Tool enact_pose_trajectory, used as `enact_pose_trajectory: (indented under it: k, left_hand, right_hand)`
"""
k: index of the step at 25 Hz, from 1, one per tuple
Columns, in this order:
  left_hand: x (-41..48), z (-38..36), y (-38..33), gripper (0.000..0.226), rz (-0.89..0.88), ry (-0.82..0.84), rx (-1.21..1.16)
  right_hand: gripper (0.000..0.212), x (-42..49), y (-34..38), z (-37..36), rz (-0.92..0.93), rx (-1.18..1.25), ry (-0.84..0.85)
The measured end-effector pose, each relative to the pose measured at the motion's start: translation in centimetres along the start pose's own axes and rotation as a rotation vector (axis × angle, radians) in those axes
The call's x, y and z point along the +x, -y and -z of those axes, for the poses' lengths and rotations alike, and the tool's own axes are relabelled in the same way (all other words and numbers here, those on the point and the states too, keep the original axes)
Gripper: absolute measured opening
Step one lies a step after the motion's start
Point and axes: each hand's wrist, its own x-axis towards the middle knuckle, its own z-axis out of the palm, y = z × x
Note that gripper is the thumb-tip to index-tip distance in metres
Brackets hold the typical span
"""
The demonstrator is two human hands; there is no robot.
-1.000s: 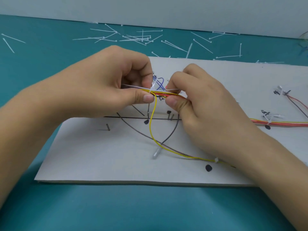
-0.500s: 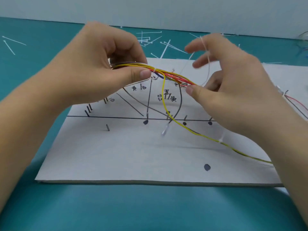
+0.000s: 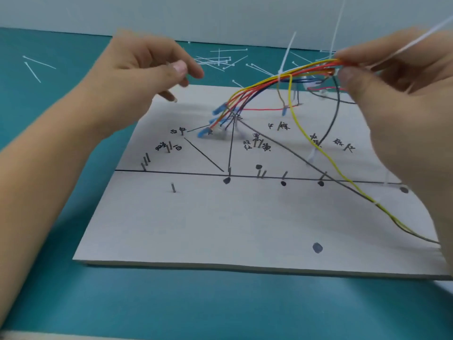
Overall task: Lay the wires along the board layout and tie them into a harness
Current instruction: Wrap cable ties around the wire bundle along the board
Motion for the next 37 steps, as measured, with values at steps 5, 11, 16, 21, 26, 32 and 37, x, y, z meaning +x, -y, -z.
enact_pose_trajectory:
  k: [5,11,16,21,26,32,37]
  left_hand:
    - [-0.3,-0.4,0.0,0.023,0.112,0.178,0.076]
    - [-0.5,-0.3,-0.9,0.043,0.113,0.336,-0.031]
    - [-1.1,-1.5,-2.1,0.045,0.126,0.366,0.212]
    - [-1.2,-2.7,-3.8,0.023,-0.043,0.089,0.341]
    - [-2.8,-2.7,-4.6,0.041,-0.04,0.446,0.307]
    - [-3.0,-4.5,-4.8,0.005,-0.059,0.426,0.356]
    - [-2.8,-4.3,-4.8,0.007,-0.1,0.456,0.421]
  right_hand:
    - [0.007,-0.2,0.0,0.5,-0.091,-0.058,0.222]
    - [0.005,-0.4,0.2,0.3,-0.215,-0.173,0.534]
    - [0.039,-0.5,0.8,0.6,-0.266,-0.134,0.809]
    - [0.058,-0.4,0.8,1.6,-0.252,-0.247,0.867]
    - [0.056,0.0,0.8,3.0,-0.252,-0.404,0.908]
    - [0.025,-0.9,0.8,2.1,-0.216,-0.517,0.855]
    - [0.031,-1.5,1.5,1.1,-0.155,-0.622,0.856]
